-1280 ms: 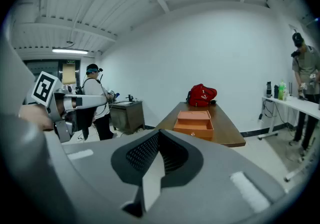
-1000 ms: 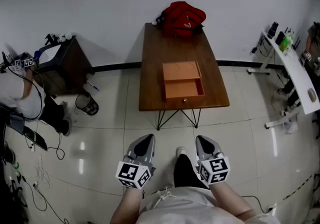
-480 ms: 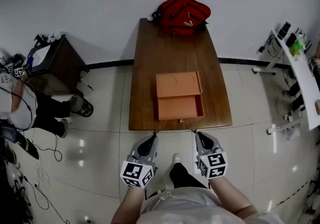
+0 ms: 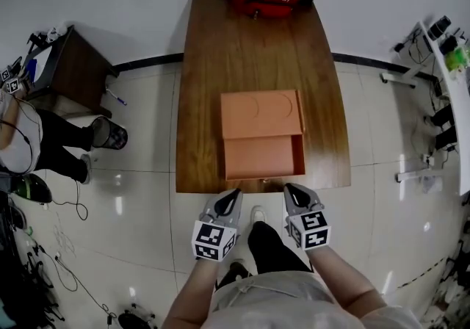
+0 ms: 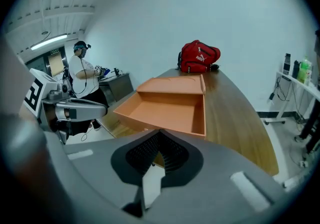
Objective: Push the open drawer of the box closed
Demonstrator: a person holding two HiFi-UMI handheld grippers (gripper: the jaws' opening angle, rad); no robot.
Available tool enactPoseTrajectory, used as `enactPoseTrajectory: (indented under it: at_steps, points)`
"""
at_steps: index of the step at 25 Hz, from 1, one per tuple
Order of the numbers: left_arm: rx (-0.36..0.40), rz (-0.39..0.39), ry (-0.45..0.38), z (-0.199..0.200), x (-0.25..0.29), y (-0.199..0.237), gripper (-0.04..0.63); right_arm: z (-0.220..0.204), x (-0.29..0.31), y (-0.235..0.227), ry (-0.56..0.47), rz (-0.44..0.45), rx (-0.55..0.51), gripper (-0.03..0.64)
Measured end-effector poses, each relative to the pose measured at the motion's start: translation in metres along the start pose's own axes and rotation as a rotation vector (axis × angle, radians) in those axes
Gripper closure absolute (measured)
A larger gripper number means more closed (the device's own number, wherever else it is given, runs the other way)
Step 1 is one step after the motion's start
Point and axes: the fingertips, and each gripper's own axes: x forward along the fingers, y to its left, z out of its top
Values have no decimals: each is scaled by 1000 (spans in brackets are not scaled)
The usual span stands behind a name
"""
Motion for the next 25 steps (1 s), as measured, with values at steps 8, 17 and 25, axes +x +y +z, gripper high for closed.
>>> enactPoseTrajectory:
  at_steps: [8,17,25]
  points:
    - [-75,51,67,-24,40,23,588,-11,32,-25,61,12,46,612]
    - [-136,133,44,-2,64,42,588,13,54,-43,58,37,35,614]
    - [-141,149,5,32,91,71,588,49,81,-63,12,21,49,612]
